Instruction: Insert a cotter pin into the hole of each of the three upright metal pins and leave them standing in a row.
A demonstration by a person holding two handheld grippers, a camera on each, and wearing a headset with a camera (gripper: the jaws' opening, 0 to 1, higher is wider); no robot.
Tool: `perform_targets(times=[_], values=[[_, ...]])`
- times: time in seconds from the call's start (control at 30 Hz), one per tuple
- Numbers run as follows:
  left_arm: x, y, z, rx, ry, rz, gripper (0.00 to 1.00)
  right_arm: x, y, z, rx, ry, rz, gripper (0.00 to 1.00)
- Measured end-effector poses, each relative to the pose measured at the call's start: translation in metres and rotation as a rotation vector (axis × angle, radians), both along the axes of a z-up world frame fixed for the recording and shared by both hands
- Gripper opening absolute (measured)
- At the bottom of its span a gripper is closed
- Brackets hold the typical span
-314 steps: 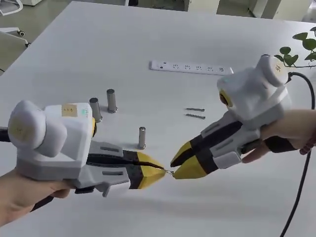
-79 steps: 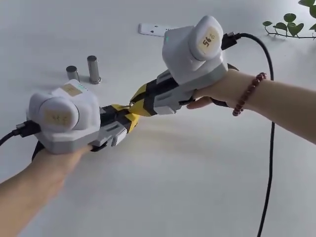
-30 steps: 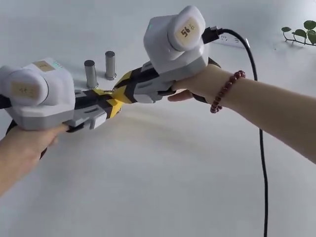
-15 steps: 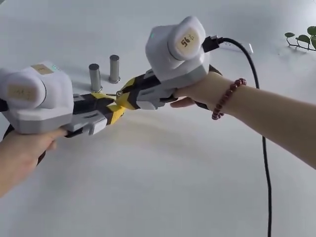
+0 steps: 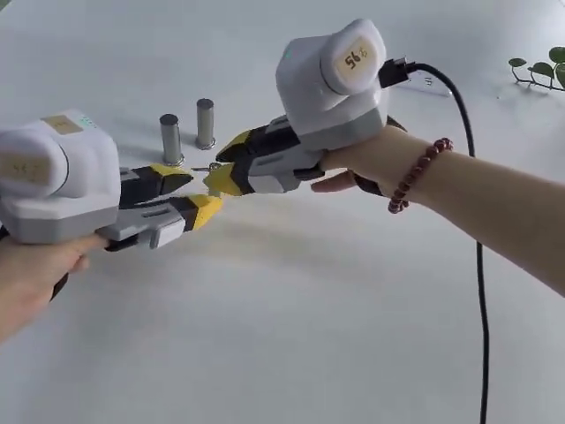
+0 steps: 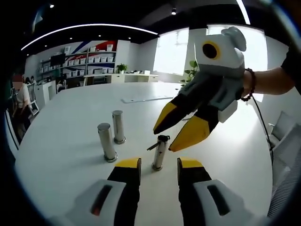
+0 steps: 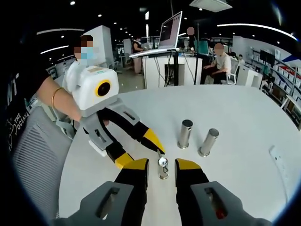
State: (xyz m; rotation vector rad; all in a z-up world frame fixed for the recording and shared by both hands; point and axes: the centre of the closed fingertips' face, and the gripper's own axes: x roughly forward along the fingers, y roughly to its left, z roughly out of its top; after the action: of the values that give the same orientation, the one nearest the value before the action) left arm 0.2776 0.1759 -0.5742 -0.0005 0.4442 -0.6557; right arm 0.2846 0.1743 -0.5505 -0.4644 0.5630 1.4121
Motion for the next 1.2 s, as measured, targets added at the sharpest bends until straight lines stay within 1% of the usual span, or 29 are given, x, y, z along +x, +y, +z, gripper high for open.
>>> perform_targets(times=[0.03,0.13,0.17,0.2,0.23,0.27,0.3,0.37,0.43,0.5,0.53,0.63,0.67,0.7,0.73,0.8,0.83,0.9,0.97,1.07,1.1,1.2], values=[[-0.001,0.001,0.000,0.002,0.000,0.000,0.31,0.000,-0.001,0.002,0.004,0.004,-0.003,0.19],[-0.005,0.002,0.003,0.011,-0.007,-0.002,0.35,0.004,0.000,0.012,0.047,0.027,-0.029,0.20],[-0.005,0.002,0.004,0.013,-0.009,-0.001,0.37,0.005,0.000,0.014,0.051,0.028,-0.032,0.21],[-0.008,0.002,0.007,0.012,-0.014,-0.002,0.39,0.009,-0.001,0.018,0.057,0.021,-0.045,0.21],[-0.008,0.002,0.007,0.011,-0.016,-0.002,0.41,0.011,-0.001,0.018,0.057,0.018,-0.048,0.21],[-0.010,0.002,0.010,0.013,-0.025,-0.002,0.43,0.015,-0.002,0.021,0.062,0.011,-0.061,0.21],[-0.012,0.001,0.012,0.014,-0.030,-0.004,0.45,0.017,-0.002,0.025,0.077,0.017,-0.078,0.22],[-0.014,0.000,0.015,0.014,-0.035,-0.009,0.48,0.024,-0.001,0.028,0.089,0.018,-0.095,0.22],[-0.015,-0.001,0.015,0.009,-0.033,-0.010,0.49,0.032,0.001,0.029,0.099,-0.006,-0.102,0.20],[-0.016,-0.001,0.015,0.009,-0.030,-0.008,0.51,0.036,0.003,0.029,0.102,-0.013,-0.112,0.21],[-0.016,-0.002,0.015,0.003,-0.029,-0.007,0.52,0.042,0.005,0.028,0.105,-0.025,-0.117,0.21],[-0.018,-0.002,0.019,-0.010,-0.029,-0.006,0.55,0.050,0.010,0.026,0.112,-0.047,-0.143,0.23],[-0.019,-0.002,0.020,-0.009,-0.037,-0.008,0.57,0.057,0.011,0.023,0.117,-0.053,-0.160,0.23],[-0.018,-0.001,0.021,-0.005,-0.040,-0.006,0.58,0.060,0.012,0.021,0.114,-0.062,-0.164,0.24],[-0.018,0.001,0.020,0.001,-0.039,-0.002,0.59,0.066,0.013,0.020,0.113,-0.064,-0.184,0.25],[-0.018,0.004,0.020,-0.005,-0.032,0.009,0.62,0.072,0.017,0.017,0.121,-0.065,-0.188,0.25],[-0.018,0.005,0.019,-0.007,-0.030,0.012,0.62,0.080,0.019,0.013,0.121,-0.067,-0.196,0.25],[-0.019,0.006,0.019,-0.006,-0.030,0.015,0.62,0.082,0.022,0.012,0.124,-0.068,-0.193,0.25],[-0.020,0.007,0.019,-0.006,-0.027,0.019,0.63,0.086,0.026,0.006,0.127,-0.063,-0.204,0.24],[-0.019,0.011,0.020,0.014,-0.040,0.036,0.66,0.090,0.030,0.000,0.128,-0.060,-0.218,0.22],[-0.019,0.013,0.021,0.016,-0.044,0.040,0.66,0.093,0.032,-0.001,0.133,-0.047,-0.234,0.21],[-0.018,0.015,0.023,0.005,-0.048,0.051,0.66,0.096,0.036,-0.003,0.144,-0.044,-0.248,0.19]])
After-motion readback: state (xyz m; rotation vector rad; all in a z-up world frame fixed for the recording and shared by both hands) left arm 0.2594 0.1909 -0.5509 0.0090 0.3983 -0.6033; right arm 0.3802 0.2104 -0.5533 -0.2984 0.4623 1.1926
